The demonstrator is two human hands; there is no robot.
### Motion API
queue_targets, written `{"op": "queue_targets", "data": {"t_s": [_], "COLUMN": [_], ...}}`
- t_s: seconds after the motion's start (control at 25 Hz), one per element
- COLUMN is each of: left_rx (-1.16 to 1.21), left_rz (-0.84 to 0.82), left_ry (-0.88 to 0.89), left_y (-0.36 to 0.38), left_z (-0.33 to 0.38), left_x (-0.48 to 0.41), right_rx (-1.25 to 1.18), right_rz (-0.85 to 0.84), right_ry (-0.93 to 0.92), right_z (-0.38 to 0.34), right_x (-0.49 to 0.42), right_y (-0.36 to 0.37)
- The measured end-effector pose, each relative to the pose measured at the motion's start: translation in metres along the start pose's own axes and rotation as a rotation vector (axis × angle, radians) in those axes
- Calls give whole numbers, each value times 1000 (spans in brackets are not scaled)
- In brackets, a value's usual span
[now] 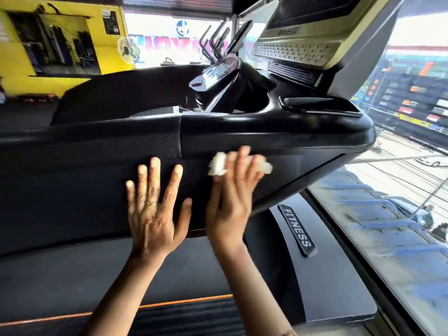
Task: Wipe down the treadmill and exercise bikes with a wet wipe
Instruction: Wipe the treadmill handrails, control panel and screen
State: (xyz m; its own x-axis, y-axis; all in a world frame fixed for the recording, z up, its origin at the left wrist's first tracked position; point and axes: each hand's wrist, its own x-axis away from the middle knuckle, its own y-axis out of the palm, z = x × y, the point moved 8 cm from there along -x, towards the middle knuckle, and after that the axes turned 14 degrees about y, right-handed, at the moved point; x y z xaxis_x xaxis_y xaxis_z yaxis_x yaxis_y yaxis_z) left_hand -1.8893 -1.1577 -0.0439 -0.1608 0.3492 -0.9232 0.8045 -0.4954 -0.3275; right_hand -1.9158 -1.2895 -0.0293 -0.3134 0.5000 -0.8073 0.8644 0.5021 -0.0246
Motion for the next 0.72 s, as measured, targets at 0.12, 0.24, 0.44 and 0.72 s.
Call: {"op": "queue_targets", "data": {"t_s": [0.12, 0.24, 0.44, 0.72], "left_rx": [-23, -28, -80, -182], "left_rz": [-26, -19, -11, 24], "left_ry": [-31, -51, -60, -74], "left_y": [-5, -10, -24, -71], "left_z": [-11, -17, -35, -126], "left_x": [-1, -1, -7, 15], "right_rx": [98, 8, 149, 310], "right_rz": [-119, 40, -32, -38], "right_ry": [-285, -218, -164, -223], "right_z": [-6, 8, -50, -92], "right_x": [5, -12, -20, 3], "right_y": [5, -26, 18, 55]}}
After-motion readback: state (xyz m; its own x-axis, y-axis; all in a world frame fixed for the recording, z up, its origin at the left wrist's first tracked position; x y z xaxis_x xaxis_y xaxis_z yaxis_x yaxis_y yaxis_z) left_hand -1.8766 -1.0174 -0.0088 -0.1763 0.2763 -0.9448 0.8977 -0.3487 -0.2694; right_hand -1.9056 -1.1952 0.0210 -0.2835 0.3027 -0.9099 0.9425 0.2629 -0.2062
